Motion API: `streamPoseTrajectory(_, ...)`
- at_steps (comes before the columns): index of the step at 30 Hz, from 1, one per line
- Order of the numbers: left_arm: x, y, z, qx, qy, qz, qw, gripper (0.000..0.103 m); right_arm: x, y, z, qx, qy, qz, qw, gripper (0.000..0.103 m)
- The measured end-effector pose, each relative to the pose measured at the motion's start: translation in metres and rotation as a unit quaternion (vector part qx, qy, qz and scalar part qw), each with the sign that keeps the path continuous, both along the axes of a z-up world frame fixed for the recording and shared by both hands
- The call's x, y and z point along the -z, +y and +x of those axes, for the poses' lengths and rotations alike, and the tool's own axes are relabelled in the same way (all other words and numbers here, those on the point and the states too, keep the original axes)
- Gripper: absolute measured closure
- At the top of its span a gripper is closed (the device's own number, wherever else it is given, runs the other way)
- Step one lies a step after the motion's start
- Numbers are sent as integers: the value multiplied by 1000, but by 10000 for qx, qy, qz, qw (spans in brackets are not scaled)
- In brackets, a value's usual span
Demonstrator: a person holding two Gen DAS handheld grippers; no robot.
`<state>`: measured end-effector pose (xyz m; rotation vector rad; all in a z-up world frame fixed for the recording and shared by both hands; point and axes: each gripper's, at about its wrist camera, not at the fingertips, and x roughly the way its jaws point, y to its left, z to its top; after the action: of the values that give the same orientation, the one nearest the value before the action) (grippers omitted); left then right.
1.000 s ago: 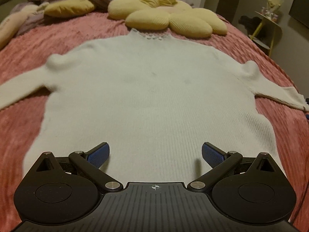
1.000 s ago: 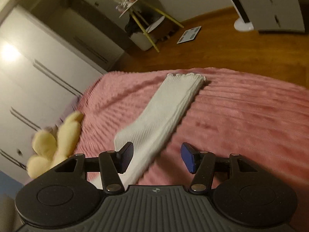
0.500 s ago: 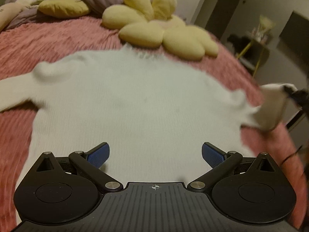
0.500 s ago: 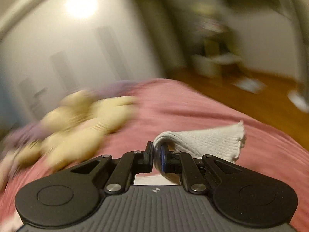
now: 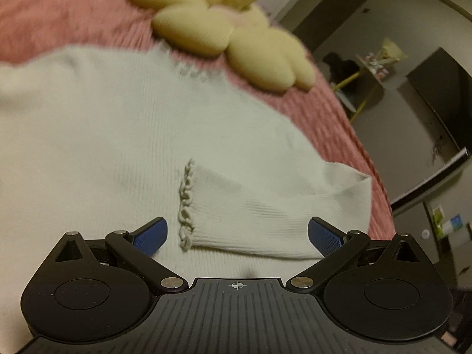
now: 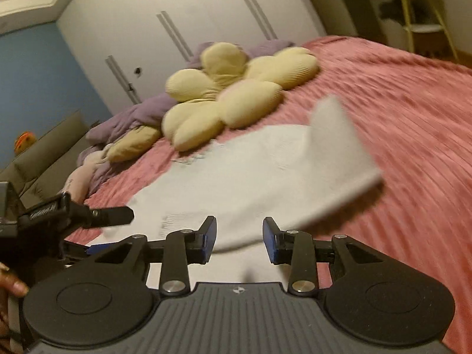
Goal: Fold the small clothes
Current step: 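Fold the held sleeve across the sweater body and open the right tool, then grasp the ruffled cuff of the other sleeve with the left tool, then fold the held sleeve across the sweater body and open the left tool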
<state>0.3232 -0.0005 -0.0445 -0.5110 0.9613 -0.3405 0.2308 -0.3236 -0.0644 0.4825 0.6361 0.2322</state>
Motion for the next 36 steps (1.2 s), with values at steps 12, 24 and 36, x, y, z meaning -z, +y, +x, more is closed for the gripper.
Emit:
streamPoseTrajectory(12,22,-16,33,161,304,183,9992,61,22,-42,-7,486,185,437,9977,69)
streamPoseTrajectory(24,-25,89,15,-838,-455,217,9952,92,6,-34,13,399,72,480,9980,69)
streamPoseTrajectory(36,27,130,15,-1019,4,415,9939,53,27,-9,58,189,762,1085,9910,69)
